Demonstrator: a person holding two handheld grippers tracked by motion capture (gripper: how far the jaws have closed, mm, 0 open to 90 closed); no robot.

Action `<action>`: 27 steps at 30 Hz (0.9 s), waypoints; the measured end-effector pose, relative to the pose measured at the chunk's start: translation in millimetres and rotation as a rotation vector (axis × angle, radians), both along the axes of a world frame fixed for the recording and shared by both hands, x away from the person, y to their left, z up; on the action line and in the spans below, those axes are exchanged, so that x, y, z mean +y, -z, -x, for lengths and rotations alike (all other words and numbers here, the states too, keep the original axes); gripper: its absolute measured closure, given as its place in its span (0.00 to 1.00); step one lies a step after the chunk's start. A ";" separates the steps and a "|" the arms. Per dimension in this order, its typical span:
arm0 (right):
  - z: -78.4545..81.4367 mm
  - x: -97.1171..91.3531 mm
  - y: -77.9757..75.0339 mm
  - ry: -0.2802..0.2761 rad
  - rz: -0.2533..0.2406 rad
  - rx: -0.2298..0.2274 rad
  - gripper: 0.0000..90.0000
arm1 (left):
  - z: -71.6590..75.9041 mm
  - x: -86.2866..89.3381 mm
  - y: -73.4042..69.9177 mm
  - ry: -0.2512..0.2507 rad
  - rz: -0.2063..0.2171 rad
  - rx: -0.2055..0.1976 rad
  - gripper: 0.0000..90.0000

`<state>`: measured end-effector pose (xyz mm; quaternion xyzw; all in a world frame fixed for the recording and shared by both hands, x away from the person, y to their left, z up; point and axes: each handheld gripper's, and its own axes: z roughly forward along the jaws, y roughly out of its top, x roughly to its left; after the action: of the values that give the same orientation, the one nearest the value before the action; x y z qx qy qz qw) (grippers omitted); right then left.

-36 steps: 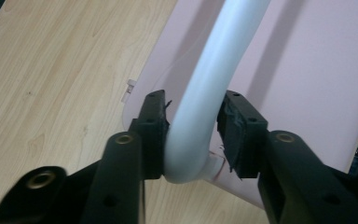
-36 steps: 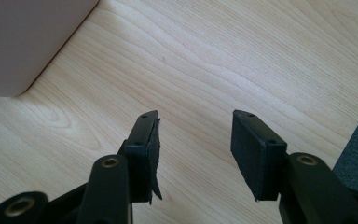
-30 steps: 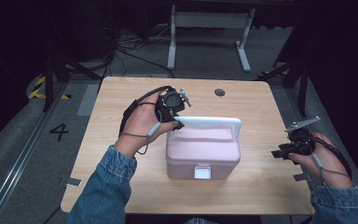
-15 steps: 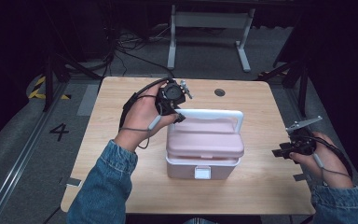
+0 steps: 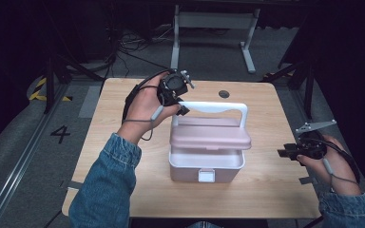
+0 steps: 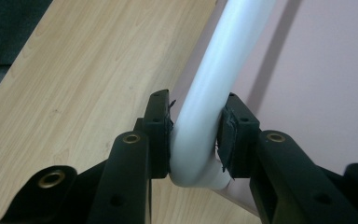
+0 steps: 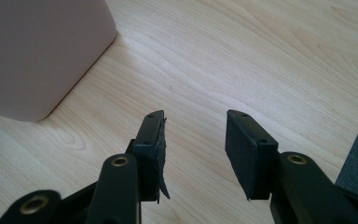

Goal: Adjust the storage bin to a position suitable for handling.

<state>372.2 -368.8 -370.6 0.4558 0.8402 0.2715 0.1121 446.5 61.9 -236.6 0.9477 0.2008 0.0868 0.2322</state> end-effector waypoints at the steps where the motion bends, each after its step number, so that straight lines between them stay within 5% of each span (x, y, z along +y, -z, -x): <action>1: 1.1 0.4 -0.7 0.003 -0.003 -0.006 0.65 | -1.5 0.3 0.2 -0.002 0.008 -0.005 0.76; 18: 12.2 12.3 -17.4 -0.042 -0.088 -0.114 0.78 | -20.0 4.2 -1.6 -0.062 0.057 0.028 0.74; 27: 18.3 35.3 -27.6 -0.142 -0.242 -0.180 0.97 | -21.6 3.9 -2.0 -0.063 0.056 0.029 0.73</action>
<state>354.0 -333.5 -343.0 0.3794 0.8181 0.4175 0.1118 468.2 65.8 -234.6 0.9351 0.2366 0.0745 0.2530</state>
